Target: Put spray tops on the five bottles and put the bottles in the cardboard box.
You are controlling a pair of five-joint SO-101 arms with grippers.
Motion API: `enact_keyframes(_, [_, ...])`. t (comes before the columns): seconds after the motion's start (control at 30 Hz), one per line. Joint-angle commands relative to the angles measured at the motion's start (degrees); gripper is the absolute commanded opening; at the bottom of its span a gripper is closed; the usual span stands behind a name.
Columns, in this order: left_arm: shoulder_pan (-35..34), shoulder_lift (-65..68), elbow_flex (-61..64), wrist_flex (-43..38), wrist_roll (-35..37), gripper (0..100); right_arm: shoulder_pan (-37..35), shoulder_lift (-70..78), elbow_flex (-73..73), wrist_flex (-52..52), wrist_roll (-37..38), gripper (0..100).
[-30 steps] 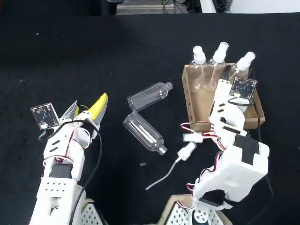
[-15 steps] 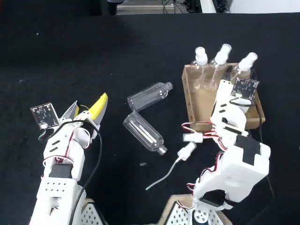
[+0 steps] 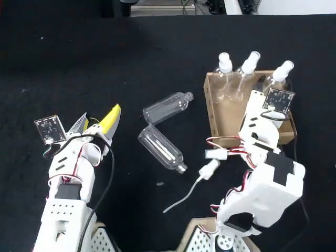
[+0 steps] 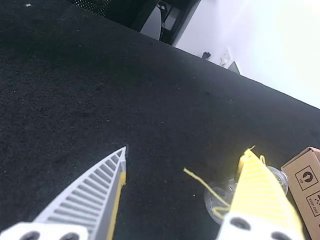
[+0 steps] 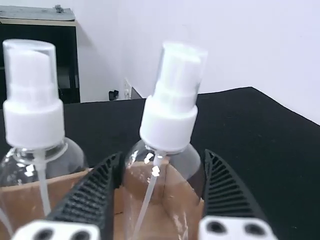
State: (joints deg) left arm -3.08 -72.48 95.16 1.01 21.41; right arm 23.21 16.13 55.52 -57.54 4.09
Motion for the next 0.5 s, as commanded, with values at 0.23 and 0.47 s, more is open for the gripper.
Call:
enact_keyframes(0.23, [0.66, -0.44, 0.22, -1.05, -0.35, 33, 0.53, -0.22, -0.31, -1.67, 0.18, 27.6])
enact_keyframes(0.47, [0.66, -0.44, 0.22, -1.05, -0.35, 33, 0.53, -0.57, -0.31, -1.67, 0.18, 27.2])
